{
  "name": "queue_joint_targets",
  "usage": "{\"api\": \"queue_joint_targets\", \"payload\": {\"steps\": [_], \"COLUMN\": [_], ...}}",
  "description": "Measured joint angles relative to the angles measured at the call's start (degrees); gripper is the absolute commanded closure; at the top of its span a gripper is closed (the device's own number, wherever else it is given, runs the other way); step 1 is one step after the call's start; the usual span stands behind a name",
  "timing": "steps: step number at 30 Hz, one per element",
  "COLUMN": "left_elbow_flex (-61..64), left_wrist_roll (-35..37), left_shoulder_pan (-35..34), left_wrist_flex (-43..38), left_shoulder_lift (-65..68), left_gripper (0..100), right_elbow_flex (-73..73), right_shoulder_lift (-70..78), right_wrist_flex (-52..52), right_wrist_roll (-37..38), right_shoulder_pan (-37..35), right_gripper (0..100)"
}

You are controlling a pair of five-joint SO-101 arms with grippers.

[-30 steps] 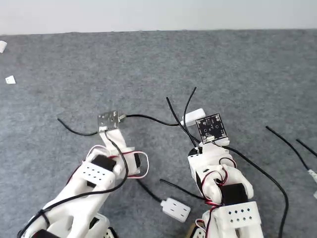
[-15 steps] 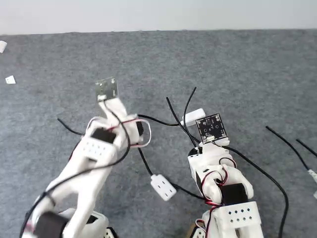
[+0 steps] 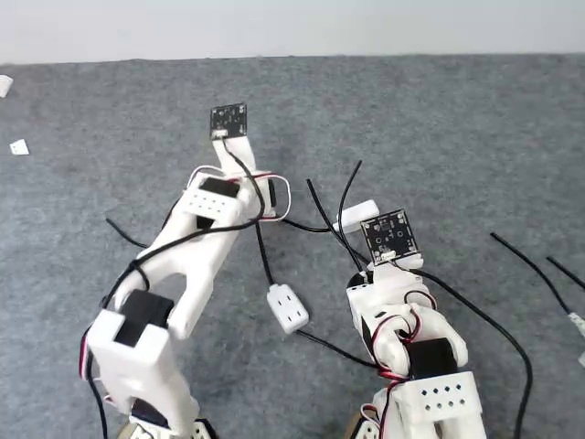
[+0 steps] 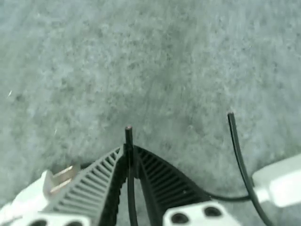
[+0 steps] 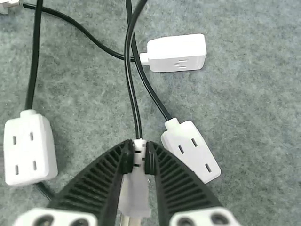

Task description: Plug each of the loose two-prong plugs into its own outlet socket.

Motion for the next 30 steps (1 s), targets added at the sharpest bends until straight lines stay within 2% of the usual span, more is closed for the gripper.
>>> {"api": "queue_joint_targets", "payload": {"steps": [2, 8, 10, 15, 23, 27, 30], "left_elbow_flex": [-1.23, -1.85, -1.85, -1.85, 1.85, 11.69, 21.10], "left_wrist_roll": [-0.18, -1.41, -1.41, 3.16, 14.59, 16.18, 16.09], "left_shoulder_pan": [0.00, 1.23, 2.20, 3.25, 3.16, 2.99, 2.99], "left_wrist_flex": [0.00, 1.49, 4.04, 9.67, 21.01, 21.10, 18.11], "left_shoulder_lift": [1.14, 1.67, 1.67, 0.79, -11.34, -17.49, -22.86], "left_gripper": [93, 61, 57, 56, 56, 56, 56], "right_elbow_flex": [0.00, 0.00, 0.00, 0.00, 0.00, -1.32, -3.78], "right_shoulder_lift": [0.00, 0.00, 0.00, 0.00, 0.62, 6.68, 12.92], "right_wrist_flex": [0.00, 0.00, 0.00, 0.00, 0.00, -0.35, -1.49], "right_wrist_roll": [0.00, 0.00, 0.00, 0.00, 0.53, 1.23, 1.32], "right_shoulder_pan": [0.00, 0.00, 0.00, 0.00, 0.00, 0.00, 0.00], "right_gripper": [99.0, 99.0, 99.0, 99.0, 99.0, 99.0, 98.7]}}
